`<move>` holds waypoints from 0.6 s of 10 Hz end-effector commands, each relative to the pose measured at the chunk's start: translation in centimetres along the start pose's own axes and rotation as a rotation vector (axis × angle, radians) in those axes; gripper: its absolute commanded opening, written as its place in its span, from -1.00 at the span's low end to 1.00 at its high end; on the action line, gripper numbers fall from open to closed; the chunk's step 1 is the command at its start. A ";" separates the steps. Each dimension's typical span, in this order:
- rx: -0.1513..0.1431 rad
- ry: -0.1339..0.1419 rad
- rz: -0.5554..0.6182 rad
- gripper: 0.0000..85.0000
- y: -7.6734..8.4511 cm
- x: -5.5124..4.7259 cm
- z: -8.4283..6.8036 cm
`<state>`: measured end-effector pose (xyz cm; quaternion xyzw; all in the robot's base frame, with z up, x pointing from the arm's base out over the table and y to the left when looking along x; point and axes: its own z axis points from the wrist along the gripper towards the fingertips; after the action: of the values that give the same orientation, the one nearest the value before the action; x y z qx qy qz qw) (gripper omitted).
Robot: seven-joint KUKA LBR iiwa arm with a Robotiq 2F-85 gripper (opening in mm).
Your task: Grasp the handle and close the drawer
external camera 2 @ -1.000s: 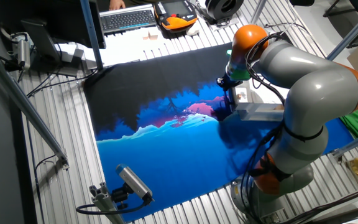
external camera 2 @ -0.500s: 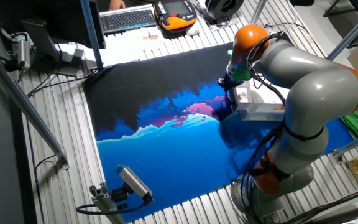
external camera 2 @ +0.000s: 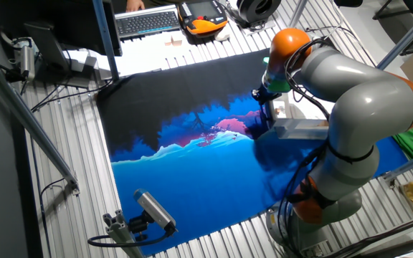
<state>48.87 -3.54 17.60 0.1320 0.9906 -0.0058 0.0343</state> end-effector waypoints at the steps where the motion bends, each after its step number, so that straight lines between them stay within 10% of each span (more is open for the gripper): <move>1: 0.000 0.000 0.000 -1.00 0.0 0.0 0.0; 6: -0.002 -0.002 -0.008 -1.00 -0.6 0.5 0.1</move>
<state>48.25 -3.99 17.47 0.1282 0.9911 -0.0051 0.0359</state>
